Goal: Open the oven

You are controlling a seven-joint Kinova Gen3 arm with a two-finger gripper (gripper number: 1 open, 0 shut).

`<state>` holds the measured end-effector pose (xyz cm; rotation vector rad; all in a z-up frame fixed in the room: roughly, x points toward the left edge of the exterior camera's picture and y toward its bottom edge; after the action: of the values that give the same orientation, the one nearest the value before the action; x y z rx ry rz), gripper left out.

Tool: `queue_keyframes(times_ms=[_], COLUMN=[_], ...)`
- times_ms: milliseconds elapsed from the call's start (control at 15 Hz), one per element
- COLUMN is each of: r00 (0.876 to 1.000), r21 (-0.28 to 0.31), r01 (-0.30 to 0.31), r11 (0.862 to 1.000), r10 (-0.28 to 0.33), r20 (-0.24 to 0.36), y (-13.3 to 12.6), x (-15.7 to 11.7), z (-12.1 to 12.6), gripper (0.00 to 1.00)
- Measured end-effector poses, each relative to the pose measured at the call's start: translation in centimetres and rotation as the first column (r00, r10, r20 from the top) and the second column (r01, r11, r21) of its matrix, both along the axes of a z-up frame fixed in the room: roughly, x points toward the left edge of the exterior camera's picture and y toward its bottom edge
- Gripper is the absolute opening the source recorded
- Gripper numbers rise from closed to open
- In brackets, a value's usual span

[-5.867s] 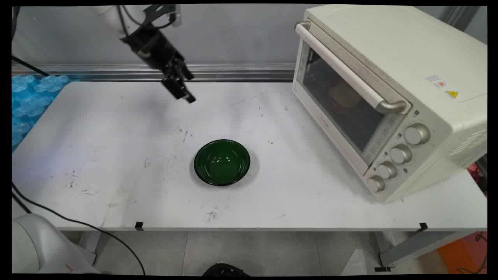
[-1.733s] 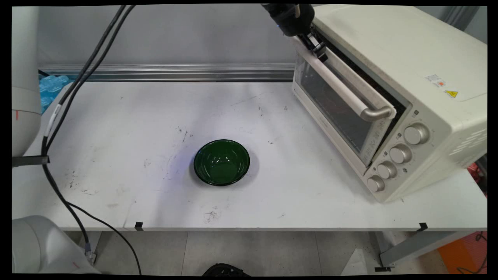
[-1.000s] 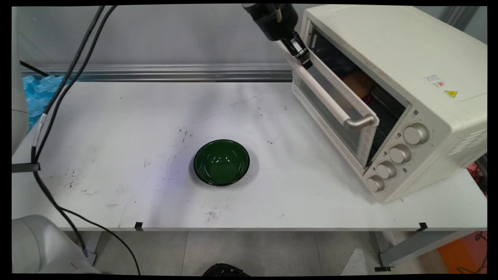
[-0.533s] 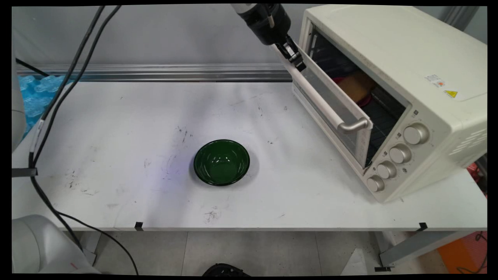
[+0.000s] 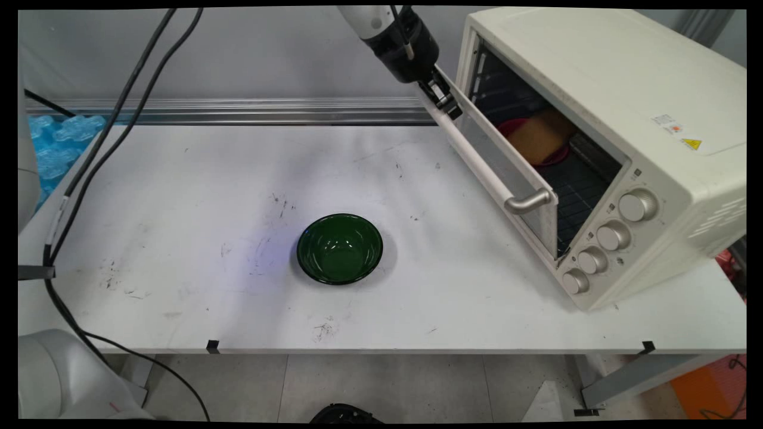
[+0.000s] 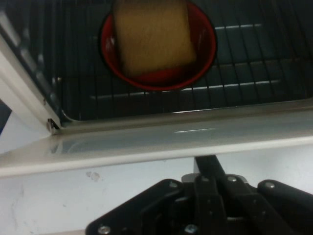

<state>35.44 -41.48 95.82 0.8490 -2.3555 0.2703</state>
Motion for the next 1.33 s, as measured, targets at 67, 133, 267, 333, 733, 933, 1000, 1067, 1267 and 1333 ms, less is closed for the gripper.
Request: queue_keyframes(times_ms=[67,133,267,333,733,933,1000,1067,1267,1333], r00=[1.0,1.0,1.0,1.0,1.0,1.0,1.0,1.0,1.0,1.0], r21=[0.002,0.004,0.009,0.014,0.053,0.07,0.074,0.076,0.077,0.076], r01=[-0.001,-0.002,-0.005,-0.007,-0.016,-0.017,-0.017,-0.016,-0.016,-0.016], r11=[1.0,1.0,1.0,1.0,0.998,0.997,0.997,0.997,0.997,0.997], r10=[0.001,0.002,0.005,0.007,0.015,0.016,0.016,0.016,0.015,0.015], r20=[0.001,0.001,0.003,0.004,0.008,0.007,0.007,0.007,0.008,0.007], y=[0.1,0.2,0.6,0.8,2.8,3.9,4.2,4.5,5.1,5.1], x=[0.0,0.1,0.3,0.4,1.2,1.7,1.8,2.1,2.5,2.6], z=[-0.2,-0.4,-0.6,-0.7,-1.2,-1.5,-1.7,-1.9,-2.7,-2.9], gripper=[0.0,0.0,0.0,0.0,0.0,0.0,0.0,0.0,0.0,0.0])
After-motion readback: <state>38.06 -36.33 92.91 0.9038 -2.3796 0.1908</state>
